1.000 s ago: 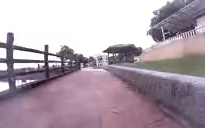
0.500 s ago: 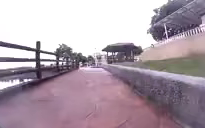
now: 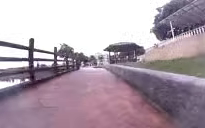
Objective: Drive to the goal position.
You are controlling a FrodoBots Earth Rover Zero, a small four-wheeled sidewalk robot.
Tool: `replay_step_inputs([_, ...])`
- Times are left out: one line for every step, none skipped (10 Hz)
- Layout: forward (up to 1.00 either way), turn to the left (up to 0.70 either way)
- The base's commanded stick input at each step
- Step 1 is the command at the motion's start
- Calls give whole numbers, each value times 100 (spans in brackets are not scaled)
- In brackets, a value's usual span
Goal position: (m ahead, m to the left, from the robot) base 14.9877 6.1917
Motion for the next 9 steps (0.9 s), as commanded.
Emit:
replay_step_inputs([100,-1])
replay_step_inputs([100,-1])
replay_step_inputs([100,-1])
replay_step_inputs([100,-1])
replay_step_inputs([100,-1])
replay_step_inputs([100,-1])
replay_step_inputs([100,-1])
replay_step_inputs([100,-1])
replay_step_inputs([100,-1])
